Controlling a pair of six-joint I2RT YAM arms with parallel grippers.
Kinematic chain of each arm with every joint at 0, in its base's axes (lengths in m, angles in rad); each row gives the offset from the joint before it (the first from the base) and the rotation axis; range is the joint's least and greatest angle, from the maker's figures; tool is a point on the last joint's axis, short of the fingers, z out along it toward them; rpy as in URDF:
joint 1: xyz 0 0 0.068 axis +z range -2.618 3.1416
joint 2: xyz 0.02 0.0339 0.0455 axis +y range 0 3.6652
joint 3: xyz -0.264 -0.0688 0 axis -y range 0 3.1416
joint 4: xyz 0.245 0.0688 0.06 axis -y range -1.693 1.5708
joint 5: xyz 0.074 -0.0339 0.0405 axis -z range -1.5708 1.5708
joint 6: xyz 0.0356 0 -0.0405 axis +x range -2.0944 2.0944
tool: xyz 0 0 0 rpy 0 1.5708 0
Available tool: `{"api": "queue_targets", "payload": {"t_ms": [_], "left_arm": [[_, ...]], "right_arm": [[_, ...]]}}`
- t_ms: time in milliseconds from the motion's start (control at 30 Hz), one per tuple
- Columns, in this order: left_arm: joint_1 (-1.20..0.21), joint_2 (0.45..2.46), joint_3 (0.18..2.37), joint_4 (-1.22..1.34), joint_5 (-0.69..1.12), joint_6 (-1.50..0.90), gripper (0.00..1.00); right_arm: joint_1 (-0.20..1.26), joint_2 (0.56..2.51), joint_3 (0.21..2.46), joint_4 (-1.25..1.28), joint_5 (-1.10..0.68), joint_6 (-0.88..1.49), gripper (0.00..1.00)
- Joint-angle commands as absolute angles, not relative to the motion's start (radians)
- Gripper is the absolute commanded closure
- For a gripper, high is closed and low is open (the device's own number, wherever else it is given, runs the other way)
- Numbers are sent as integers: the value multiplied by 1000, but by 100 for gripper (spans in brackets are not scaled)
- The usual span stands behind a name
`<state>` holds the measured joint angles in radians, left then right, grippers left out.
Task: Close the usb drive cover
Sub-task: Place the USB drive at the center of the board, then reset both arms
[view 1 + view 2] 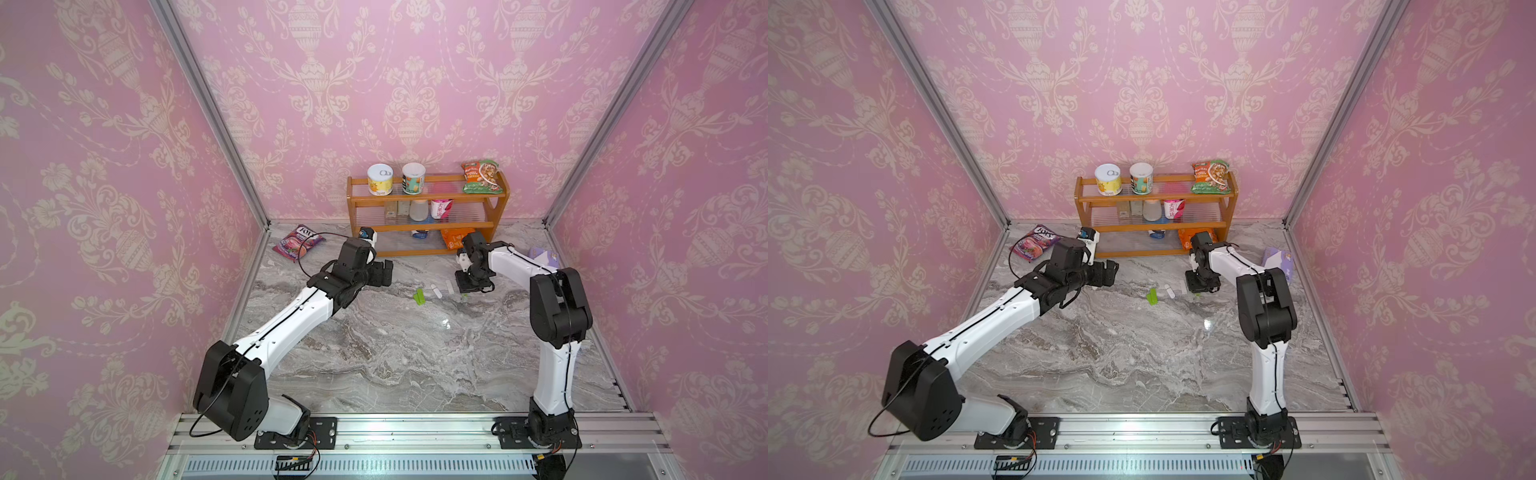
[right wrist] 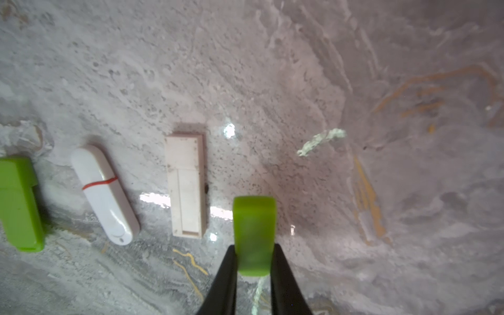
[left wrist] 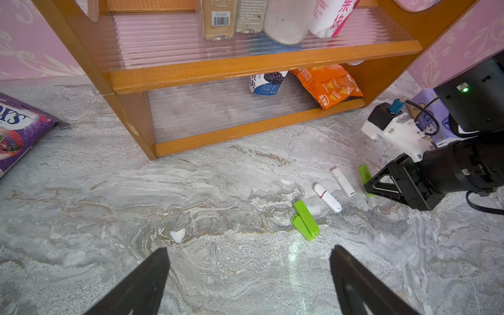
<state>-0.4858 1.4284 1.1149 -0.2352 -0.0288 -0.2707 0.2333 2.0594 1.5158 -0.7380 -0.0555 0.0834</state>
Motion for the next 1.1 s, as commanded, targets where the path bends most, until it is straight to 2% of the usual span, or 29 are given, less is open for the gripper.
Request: {"api": "queue_targets", "payload": {"t_ms": [0, 167, 333, 433, 467, 500, 567, 667, 800, 900, 1033, 1067], "left_arm": [[-476, 1420, 1119, -273, -52, -248, 5], [-471, 1428, 1138, -290, -75, -240, 5], [-466, 1421, 1165, -314, -108, -234, 5], [-463, 1404, 1179, -326, -180, -214, 5], [-460, 1395, 1183, -328, -211, -206, 5], [-454, 1384, 1178, -322, -247, -194, 5], [-431, 1359, 1147, -280, -274, -161, 4], [-371, 1302, 1021, -120, -229, -124, 4], [-269, 1225, 767, 190, -266, -123, 4], [-225, 1229, 582, 392, -357, -78, 5], [-141, 1274, 504, 417, -439, -168, 4], [-137, 1273, 498, 415, -470, -179, 4]], "right_arm": [[235, 2080, 1536, -747, -61, 98, 89], [229, 2062, 1520, -718, -66, 107, 68], [229, 1983, 1478, -677, -64, 107, 41], [229, 1855, 1403, -604, -78, 105, 39], [229, 1805, 1372, -572, -82, 105, 35], [229, 1743, 1332, -531, -84, 102, 26], [224, 1623, 1246, -435, -57, 97, 1], [173, 1480, 1097, -264, 0, 113, 0], [40, 1407, 930, 2, 18, 183, 0], [15, 1418, 806, 215, 158, 169, 0], [13, 1522, 748, 395, 275, 140, 0], [13, 1532, 780, 333, 288, 144, 0]]}}
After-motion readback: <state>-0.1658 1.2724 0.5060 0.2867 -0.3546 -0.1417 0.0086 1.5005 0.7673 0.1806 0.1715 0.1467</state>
